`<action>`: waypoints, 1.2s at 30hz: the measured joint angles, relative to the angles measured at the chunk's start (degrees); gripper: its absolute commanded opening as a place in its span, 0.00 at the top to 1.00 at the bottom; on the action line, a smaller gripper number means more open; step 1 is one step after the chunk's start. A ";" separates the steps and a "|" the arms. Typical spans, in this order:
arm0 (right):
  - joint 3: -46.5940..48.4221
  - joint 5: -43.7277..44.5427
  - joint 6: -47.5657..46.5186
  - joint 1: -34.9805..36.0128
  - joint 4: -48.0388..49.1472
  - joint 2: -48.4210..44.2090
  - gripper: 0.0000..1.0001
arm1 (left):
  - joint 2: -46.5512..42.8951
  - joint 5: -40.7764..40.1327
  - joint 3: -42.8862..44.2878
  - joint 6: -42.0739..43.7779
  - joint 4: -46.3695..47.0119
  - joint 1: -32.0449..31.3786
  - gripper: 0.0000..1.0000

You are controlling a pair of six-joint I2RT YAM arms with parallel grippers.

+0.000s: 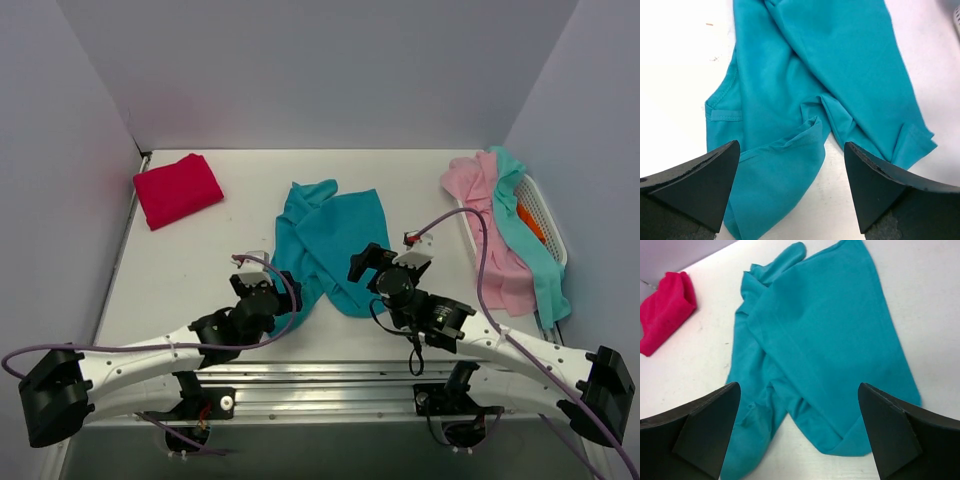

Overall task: Fold and stack the t-shirts
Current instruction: Flatten out the tshirt

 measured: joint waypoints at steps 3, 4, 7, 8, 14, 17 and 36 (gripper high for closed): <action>-0.11 1.09 -0.87 0.39 -1.33 0.02 0.00 | -4.20 -2.05 -1.55 -0.13 -0.15 -0.61 0.06; -0.35 1.27 -0.90 0.50 -1.64 0.00 0.00 | -4.63 -2.60 -1.92 -0.15 -0.22 -0.61 0.06; -1.51 1.49 -0.81 0.70 -2.78 -0.22 0.00 | -4.17 -3.43 -2.54 -0.81 -1.18 -0.61 0.06; -1.86 1.60 -0.76 0.70 -2.99 -0.37 0.00 | -3.61 -3.69 -2.71 -1.53 -1.62 -0.66 0.05; -4.33 1.92 -0.07 0.70 -4.46 -3.56 0.00 | -0.74 -4.61 -4.09 -5.68 -4.26 -0.68 0.06; -5.40 2.08 0.55 0.70 -4.68 -5.27 0.00 | -0.37 -4.70 -6.23 -6.99 -3.89 -0.68 0.05; -6.86 2.25 2.03 0.70 -4.66 -2.58 0.00 | 14.21 -3.48 -10.12 -2.47 15.50 -0.02 0.06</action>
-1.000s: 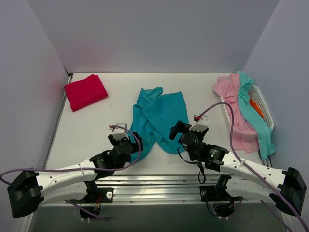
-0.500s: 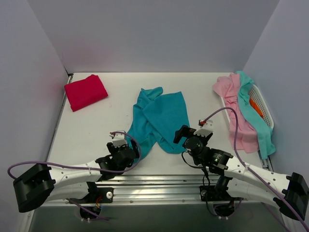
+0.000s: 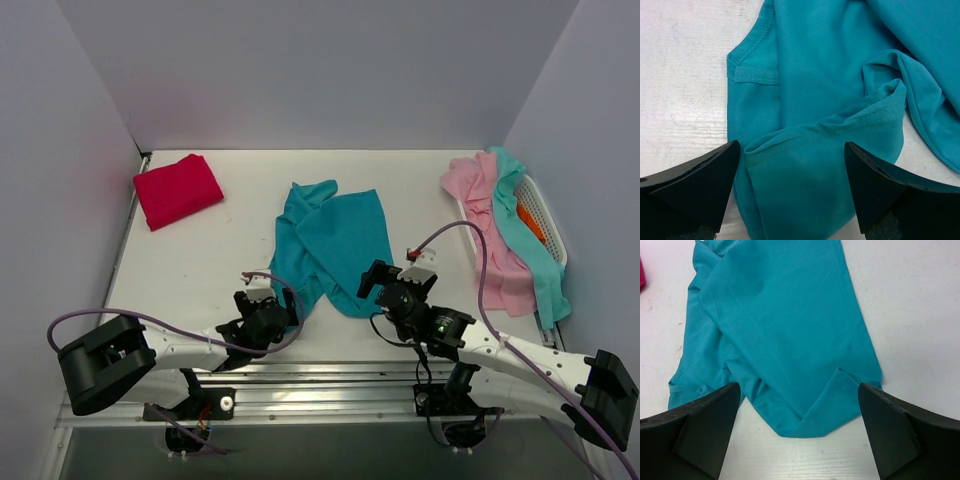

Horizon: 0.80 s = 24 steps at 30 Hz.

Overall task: Fold and stack the t-shirts
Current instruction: Flatten out the tshirt

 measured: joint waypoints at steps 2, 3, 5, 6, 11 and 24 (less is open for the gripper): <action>0.02 0.00 0.00 0.00 0.00 0.02 0.00 | 1.49 0.39 0.00 0.42 1.33 0.24 0.06; 0.00 0.02 -0.02 0.00 0.02 0.02 0.00 | 2.10 0.52 0.00 0.52 1.84 0.37 0.05; 0.00 0.02 -0.02 0.00 0.02 0.02 0.00 | 2.99 0.83 0.00 0.68 2.64 0.52 0.05; 0.02 0.02 -0.02 -0.02 0.02 0.02 0.00 | 3.34 0.90 0.00 0.79 3.13 0.57 0.05; 0.02 0.07 -0.02 0.00 0.04 0.31 0.00 | 3.89 1.07 0.00 0.92 4.57 0.76 0.01; 0.02 0.11 0.00 -0.02 0.04 1.97 0.00 | 4.07 1.29 0.07 1.84 5.14 0.90 0.98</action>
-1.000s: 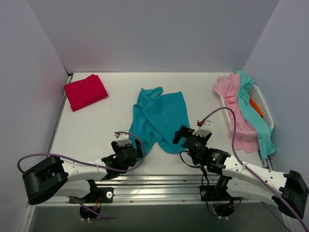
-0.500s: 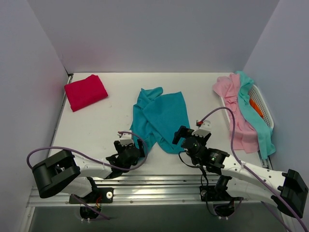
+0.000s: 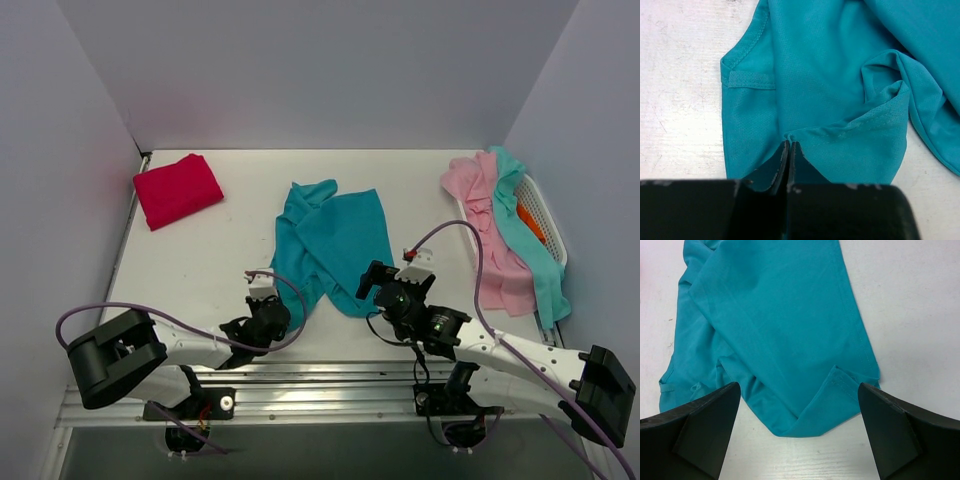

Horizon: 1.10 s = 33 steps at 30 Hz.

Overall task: Fold and stack the t-shirts
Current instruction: Flatten out the tshirt

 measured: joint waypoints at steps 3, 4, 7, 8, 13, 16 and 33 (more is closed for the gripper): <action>-0.02 0.17 0.15 0.02 0.00 -0.02 0.00 | -0.02 -0.02 0.00 0.00 -0.02 0.00 0.98; -0.02 0.33 0.24 0.00 0.00 -0.02 0.00 | -0.15 -0.07 0.00 -0.11 -0.15 0.00 0.98; -0.02 0.61 1.09 0.00 -0.02 0.13 0.00 | -1.51 -1.31 0.02 -1.86 -2.25 0.00 0.98; -0.02 0.76 1.44 0.00 -0.02 0.39 0.00 | -2.56 -2.29 0.04 -3.06 -4.00 0.00 0.98; -0.46 -1.97 3.45 -4.46 1.49 6.25 0.01 | -9.88 -6.78 0.02 -8.68 -12.79 0.48 0.98; -2.60 -6.29 3.69 -10.16 5.01 12.31 0.04 | -14.34 -8.13 -0.52 -10.38 -15.04 0.85 0.98; -3.26 -13.73 3.61 -11.67 14.12 22.32 0.53 | -14.53 -8.37 -1.31 -11.80 -17.64 1.18 0.98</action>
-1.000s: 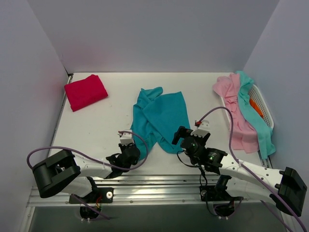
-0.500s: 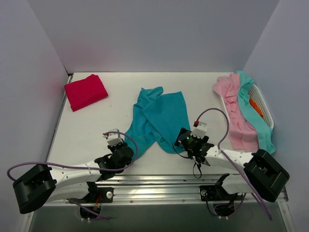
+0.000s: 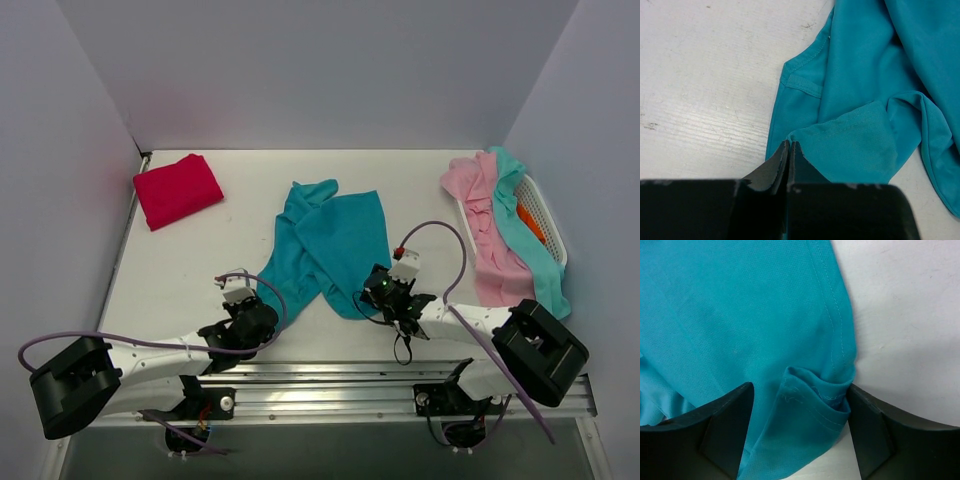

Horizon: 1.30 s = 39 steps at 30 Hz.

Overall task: Fold and stack the t-shirts
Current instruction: Flatten out the tshirt

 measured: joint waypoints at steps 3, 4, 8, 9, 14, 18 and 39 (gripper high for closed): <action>0.11 -0.44 -0.33 0.00 0.00 0.24 0.93 | 0.04 0.00 0.00 0.02 0.00 0.00 0.98; 0.17 -0.46 -0.46 0.00 -0.04 0.44 1.00 | 0.04 0.00 0.00 0.02 0.00 0.00 0.98; 0.63 -0.63 -0.04 0.07 -0.13 1.95 1.00 | 0.07 0.02 0.00 0.09 0.04 0.00 0.98; 0.92 -0.61 0.04 0.22 -0.42 2.23 1.00 | 0.09 0.02 0.00 0.15 0.04 0.00 0.98; 2.73 -0.13 0.50 1.62 -3.48 2.27 1.00 | 0.52 0.02 0.00 0.28 0.07 0.00 0.98; 4.09 2.40 2.64 4.63 -11.78 -2.10 0.39 | 0.57 0.02 0.00 0.33 0.07 0.00 0.98; 10.47 6.95 2.29 7.43 -15.28 0.90 0.10 | 0.48 0.44 -0.46 0.98 0.94 0.31 0.98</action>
